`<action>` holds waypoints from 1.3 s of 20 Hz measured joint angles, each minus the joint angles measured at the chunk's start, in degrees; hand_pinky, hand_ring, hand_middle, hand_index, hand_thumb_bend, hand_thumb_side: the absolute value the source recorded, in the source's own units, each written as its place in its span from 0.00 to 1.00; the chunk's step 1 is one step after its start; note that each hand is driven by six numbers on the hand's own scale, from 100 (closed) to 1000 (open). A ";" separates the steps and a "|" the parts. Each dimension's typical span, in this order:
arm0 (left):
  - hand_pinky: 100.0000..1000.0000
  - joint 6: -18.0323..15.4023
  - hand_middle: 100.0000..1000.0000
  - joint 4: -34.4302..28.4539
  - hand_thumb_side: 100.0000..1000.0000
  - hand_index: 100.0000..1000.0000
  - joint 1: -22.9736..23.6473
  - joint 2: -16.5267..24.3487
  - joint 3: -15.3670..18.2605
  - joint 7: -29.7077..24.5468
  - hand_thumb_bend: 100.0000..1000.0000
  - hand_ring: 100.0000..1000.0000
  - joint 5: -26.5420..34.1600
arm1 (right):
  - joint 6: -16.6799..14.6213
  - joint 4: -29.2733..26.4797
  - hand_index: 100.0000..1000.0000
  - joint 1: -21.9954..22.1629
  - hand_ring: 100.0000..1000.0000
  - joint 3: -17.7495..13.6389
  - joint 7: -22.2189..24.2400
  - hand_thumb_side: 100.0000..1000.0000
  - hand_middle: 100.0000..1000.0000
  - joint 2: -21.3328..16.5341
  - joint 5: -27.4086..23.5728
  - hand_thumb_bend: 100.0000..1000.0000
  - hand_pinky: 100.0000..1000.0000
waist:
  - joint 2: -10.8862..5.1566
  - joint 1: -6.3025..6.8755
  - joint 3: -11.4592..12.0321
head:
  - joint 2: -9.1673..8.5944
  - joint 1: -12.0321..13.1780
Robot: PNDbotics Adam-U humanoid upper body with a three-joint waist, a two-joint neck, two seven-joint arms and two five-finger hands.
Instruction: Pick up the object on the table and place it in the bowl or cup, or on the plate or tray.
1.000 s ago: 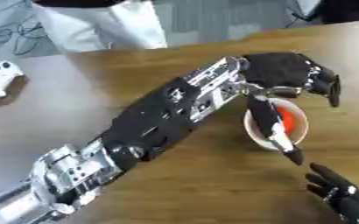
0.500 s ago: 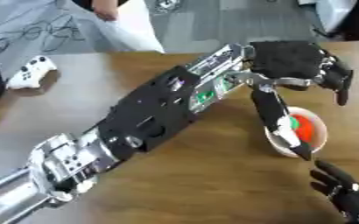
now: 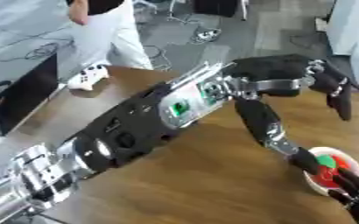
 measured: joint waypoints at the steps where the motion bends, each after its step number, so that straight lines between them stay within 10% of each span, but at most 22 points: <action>1: 0.76 1.42 0.56 -1.59 0.80 0.67 1.47 1.05 0.00 0.05 0.57 0.66 2.17 | -0.03 0.02 0.97 0.04 1.00 -0.21 -0.52 0.76 1.00 0.00 -0.10 0.00 0.95 | -0.31 -0.04 1.04 | -0.05 -0.26; 12: 0.86 11.10 0.57 -13.21 0.64 0.67 22.22 5.42 5.51 11.66 0.51 0.68 15.64 | 0.30 -0.03 0.98 -0.58 1.00 -0.33 -1.82 0.75 1.00 0.15 -0.93 0.00 0.96 | -0.01 -1.14 7.96 | -1.47 -4.04; 20: 0.85 9.59 0.57 -13.39 0.40 0.68 34.21 -0.58 12.54 21.33 0.49 0.66 17.29 | 1.19 0.00 0.99 -2.62 1.00 -0.17 -1.06 0.74 1.00 1.52 -1.06 0.00 0.96 | 1.09 -1.93 10.15 | -1.47 -7.20; 26: 0.84 6.80 0.57 -9.55 0.40 0.68 38.18 -7.72 16.18 26.62 0.48 0.66 17.28 | 0.47 0.20 1.00 -3.84 1.00 -0.14 -1.06 0.73 1.00 2.49 -0.38 0.00 0.97 | 1.74 -2.70 10.65 | -1.45 -9.52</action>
